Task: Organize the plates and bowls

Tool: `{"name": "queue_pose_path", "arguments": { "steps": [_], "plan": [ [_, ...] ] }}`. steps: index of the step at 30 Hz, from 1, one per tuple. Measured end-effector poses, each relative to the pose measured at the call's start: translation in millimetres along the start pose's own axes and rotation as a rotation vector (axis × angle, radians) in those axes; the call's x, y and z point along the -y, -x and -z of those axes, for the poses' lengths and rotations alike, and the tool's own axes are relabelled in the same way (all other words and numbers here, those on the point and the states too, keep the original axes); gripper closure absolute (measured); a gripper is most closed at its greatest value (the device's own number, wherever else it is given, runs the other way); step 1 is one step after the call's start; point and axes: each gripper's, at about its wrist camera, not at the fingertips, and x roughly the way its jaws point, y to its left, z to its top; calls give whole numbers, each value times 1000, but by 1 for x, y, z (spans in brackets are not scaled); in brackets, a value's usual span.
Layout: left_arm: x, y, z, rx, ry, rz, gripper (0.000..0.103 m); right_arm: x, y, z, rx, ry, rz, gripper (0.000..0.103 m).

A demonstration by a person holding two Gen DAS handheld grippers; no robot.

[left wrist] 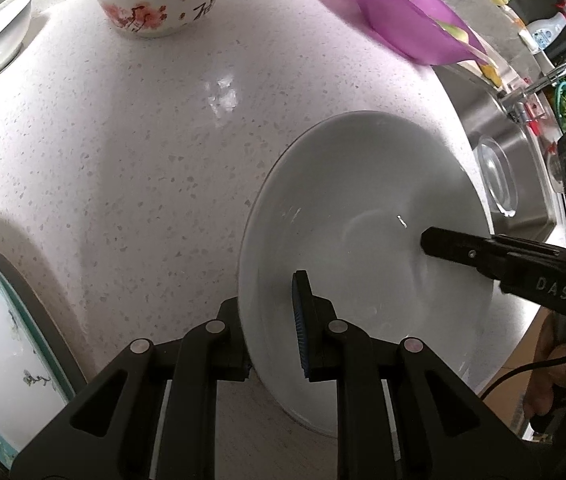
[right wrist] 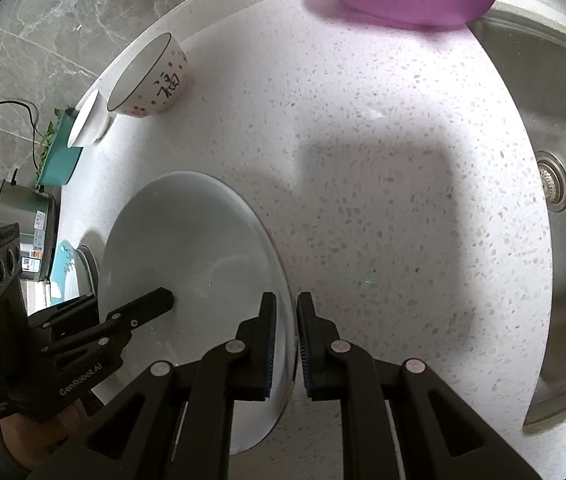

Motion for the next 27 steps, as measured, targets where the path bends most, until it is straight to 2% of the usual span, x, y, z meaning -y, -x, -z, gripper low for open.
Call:
{"name": "queue_pose_path", "arguments": {
  "steps": [1, 2, 3, 4, 5, 7, 8, 10, 12, 14, 16, 19, 23, 27],
  "plan": [
    [0, 1, 0, -1, 3, -2, 75, 0, 1, 0, 4, -3, 2, 84],
    [0, 4, 1, 4, 3, 0, 53, 1, 3, 0, 7, -9, 5, 63],
    [1, 11, 2, 21, 1, 4, 40, 4, 7, 0, 13, -18, 7, 48],
    [1, 17, 2, 36, 0, 9, 24, 4, 12, -2, 25, -24, 6, 21],
    [2, 27, 3, 58, -1, 21, 24, 6, 18, -4, 41, -25, 6, 9],
    [-1, 50, 1, 89, 0, 72, 20, 12, 32, -9, 72, -37, 6, 9],
    [-6, 63, 0, 104, 14, 108, 14, 15, 38, -12, 86, -51, -6, 6],
    [-23, 93, -7, 141, 45, 185, 4, 19, 56, -22, 134, -87, -42, 0],
    [-52, 123, -17, 187, 72, 228, 1, 11, 72, -35, 189, -85, -72, 0],
    [-86, 148, -31, 245, 80, 206, 1, -10, 85, -49, 246, -48, -94, 0],
    [-128, 170, -49, 311, 79, 147, 1, -44, 93, -66, 288, 12, -131, 0],
    [-198, 183, -82, 345, 111, 59, 1, -105, 86, -93, 301, 94, -152, 0],
    [-279, 177, -128, 324, 177, -10, 1, -185, 61, -129, 297, 160, -190, 0],
    [-318, 164, -159, 300, 147, -70, 1, -264, 2, -175, 228, 233, -118, 1]
  ]
}}
